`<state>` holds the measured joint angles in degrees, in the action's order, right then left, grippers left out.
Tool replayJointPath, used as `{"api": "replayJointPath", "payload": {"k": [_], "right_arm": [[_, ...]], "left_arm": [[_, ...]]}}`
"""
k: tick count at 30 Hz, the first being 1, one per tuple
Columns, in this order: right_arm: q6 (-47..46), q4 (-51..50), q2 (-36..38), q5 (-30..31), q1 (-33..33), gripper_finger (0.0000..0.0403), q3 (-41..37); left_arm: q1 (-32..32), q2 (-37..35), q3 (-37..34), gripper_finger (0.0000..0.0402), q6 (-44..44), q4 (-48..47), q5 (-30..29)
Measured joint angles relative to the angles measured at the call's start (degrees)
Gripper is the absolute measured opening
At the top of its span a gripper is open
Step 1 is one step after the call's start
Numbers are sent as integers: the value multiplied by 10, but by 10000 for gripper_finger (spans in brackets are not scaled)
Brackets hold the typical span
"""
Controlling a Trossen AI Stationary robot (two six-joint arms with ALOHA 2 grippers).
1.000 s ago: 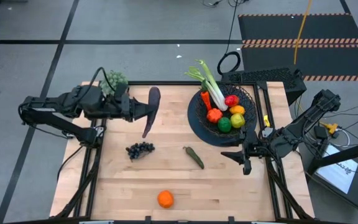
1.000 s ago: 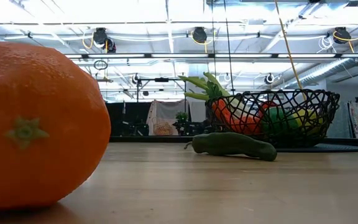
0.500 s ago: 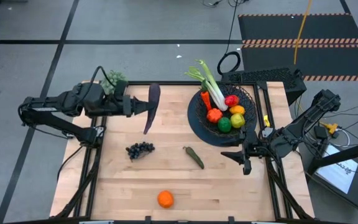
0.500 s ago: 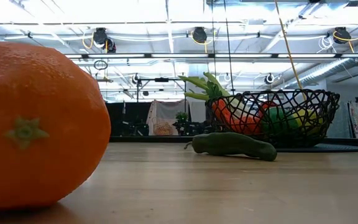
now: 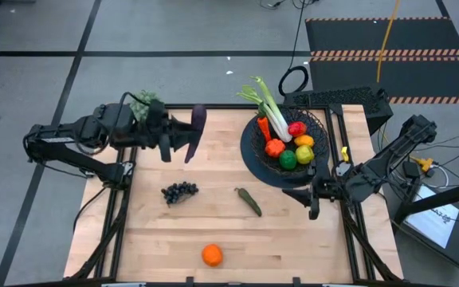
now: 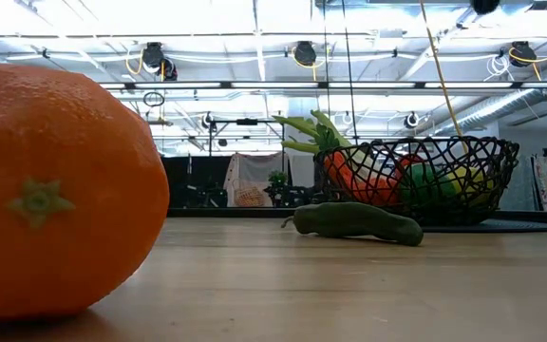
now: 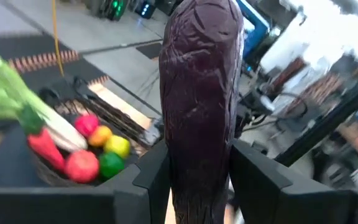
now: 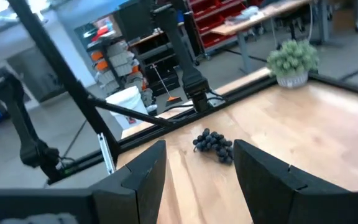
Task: Build produce basket
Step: Put the purple eggplant into the black woven basket
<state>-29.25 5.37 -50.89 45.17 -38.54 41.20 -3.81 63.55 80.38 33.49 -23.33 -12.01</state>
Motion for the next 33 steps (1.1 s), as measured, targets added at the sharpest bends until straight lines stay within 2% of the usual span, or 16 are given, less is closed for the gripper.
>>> {"api": "replayJointPath", "payload": {"k": [12, 19, 25, 29, 33], "right_arm": [[-222, 4, 0, 0, 31, 180, -31], [-275, 4, 0, 0, 52, 180, -34], [-300, 28, 0, 0, 65, 180, -34], [-257, 87, 0, 1, 83, 180, -34], [-159, 184, 0, -1, 109, 180, -34]], "left_arm": [[0, 0, 0, 147, -360, 0, -1], [0, 0, 0, 147, -491, 0, -1], [0, 0, 0, 147, -514, 0, -1], [0, 1, 0, 147, -471, 3, -1], [0, 4, 0, 147, -402, 34, -1]]}}
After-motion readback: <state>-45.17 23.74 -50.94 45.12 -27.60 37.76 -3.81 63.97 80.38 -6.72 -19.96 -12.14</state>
